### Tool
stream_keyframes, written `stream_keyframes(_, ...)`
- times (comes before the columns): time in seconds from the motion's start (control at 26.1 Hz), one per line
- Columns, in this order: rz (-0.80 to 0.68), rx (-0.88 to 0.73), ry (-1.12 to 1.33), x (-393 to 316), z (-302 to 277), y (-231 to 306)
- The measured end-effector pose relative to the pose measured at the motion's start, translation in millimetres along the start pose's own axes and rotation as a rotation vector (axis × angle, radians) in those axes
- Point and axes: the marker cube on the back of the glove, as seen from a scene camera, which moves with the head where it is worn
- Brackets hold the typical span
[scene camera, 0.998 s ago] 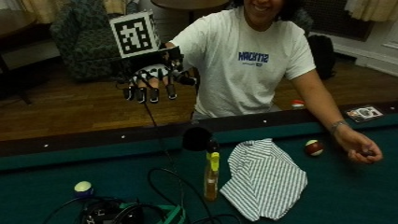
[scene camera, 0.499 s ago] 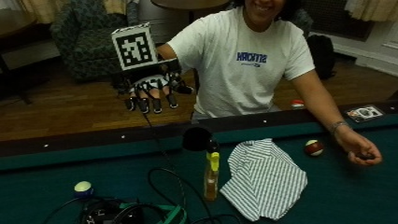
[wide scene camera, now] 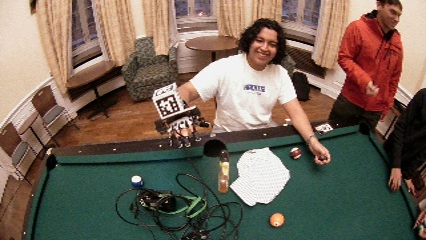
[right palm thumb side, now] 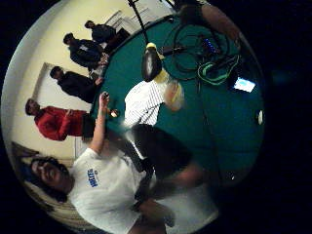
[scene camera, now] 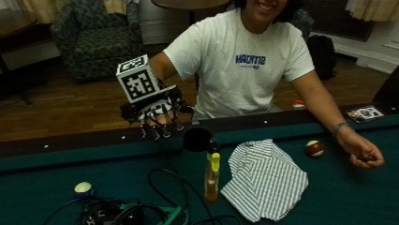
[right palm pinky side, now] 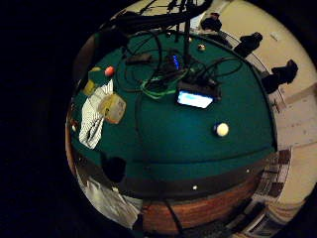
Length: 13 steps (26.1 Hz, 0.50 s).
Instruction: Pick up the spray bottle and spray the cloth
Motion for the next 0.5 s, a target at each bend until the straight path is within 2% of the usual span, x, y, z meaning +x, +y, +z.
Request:
stream_keyframes(0.27, 0.011, -0.04, -0.127, 7, 45, 10)
stream_keyframes(0.5, 0.04, -0.083, -0.462, 0, 84, 6)
